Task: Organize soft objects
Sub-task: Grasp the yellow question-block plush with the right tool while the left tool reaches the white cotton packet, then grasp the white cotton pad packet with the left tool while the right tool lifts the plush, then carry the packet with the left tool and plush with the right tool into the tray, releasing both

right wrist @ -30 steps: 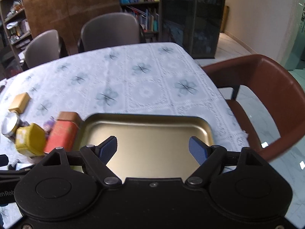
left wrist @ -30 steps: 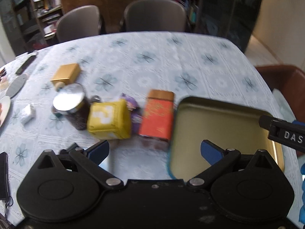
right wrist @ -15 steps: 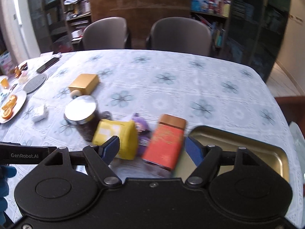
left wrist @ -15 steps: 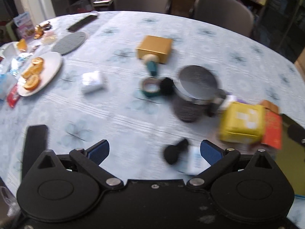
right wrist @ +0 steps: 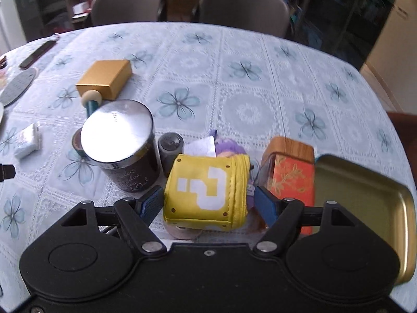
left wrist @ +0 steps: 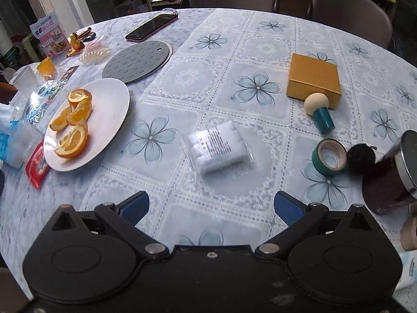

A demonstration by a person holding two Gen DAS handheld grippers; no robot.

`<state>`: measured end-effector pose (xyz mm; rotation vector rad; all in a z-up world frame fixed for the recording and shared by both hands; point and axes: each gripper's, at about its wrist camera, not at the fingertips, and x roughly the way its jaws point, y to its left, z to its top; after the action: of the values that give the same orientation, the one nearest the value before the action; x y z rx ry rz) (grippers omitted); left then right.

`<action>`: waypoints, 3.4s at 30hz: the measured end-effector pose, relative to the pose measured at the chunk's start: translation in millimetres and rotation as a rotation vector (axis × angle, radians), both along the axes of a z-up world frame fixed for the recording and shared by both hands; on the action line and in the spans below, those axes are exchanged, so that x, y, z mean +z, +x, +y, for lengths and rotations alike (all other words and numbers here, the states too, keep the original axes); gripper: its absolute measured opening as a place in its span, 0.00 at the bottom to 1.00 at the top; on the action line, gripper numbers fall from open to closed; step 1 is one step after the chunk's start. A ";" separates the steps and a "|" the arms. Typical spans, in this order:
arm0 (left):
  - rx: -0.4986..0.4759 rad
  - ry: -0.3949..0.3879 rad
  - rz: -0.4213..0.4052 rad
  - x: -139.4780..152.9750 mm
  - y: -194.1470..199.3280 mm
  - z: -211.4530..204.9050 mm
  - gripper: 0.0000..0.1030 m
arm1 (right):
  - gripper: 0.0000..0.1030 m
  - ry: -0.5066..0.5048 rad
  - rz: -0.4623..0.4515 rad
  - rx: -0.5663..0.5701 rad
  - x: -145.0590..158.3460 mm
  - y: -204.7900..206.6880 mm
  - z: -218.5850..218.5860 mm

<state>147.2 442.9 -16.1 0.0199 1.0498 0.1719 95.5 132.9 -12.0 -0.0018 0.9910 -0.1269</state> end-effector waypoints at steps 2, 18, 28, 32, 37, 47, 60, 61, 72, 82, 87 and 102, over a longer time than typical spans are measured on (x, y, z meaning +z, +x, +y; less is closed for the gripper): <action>-0.008 -0.009 0.012 -8.0 18.9 3.6 0.99 | 0.77 -0.007 0.002 -0.024 -1.8 1.4 2.7; 0.068 -0.154 0.108 -55.4 97.0 27.5 0.99 | 0.74 -0.090 0.102 -0.037 -15.8 20.8 22.2; 0.062 -0.181 0.096 -49.2 91.9 35.0 0.65 | 0.63 -0.091 0.101 -0.056 -14.9 18.2 21.7; 0.055 -0.246 0.107 -43.8 83.7 41.3 0.62 | 0.62 -0.073 0.088 -0.050 -7.4 12.1 22.4; 0.035 -0.233 0.074 -23.4 57.7 36.7 0.62 | 0.62 -0.044 0.065 -0.013 9.6 -3.5 23.1; -0.080 -0.176 0.091 11.1 -29.3 -4.5 0.62 | 0.62 0.108 0.095 0.089 24.3 -48.0 13.2; -0.278 -0.149 0.132 42.1 -95.4 -148.8 0.62 | 0.62 0.187 0.017 0.130 56.6 -113.9 -70.7; -0.297 -0.154 0.129 46.0 -97.6 -164.4 0.62 | 0.62 0.190 0.000 0.111 62.1 -118.0 -83.5; -0.479 -0.206 0.090 73.0 -113.8 -348.5 0.63 | 0.62 0.169 -0.184 -0.189 102.3 -145.3 -239.5; -0.460 -0.161 0.077 66.6 -115.3 -427.5 0.81 | 0.63 0.213 -0.135 -0.233 76.0 -133.0 -306.2; -0.386 -0.131 0.114 54.9 -112.3 -419.9 0.82 | 0.67 0.213 -0.129 -0.187 71.3 -128.1 -310.0; -0.312 -0.084 0.142 50.3 -127.1 -410.4 0.84 | 0.67 0.202 -0.121 -0.148 64.5 -122.1 -316.6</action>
<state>20.1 32.5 34.1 0.1212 1.1798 -0.1586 -26.6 -183.7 52.5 0.2620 0.8785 -0.1601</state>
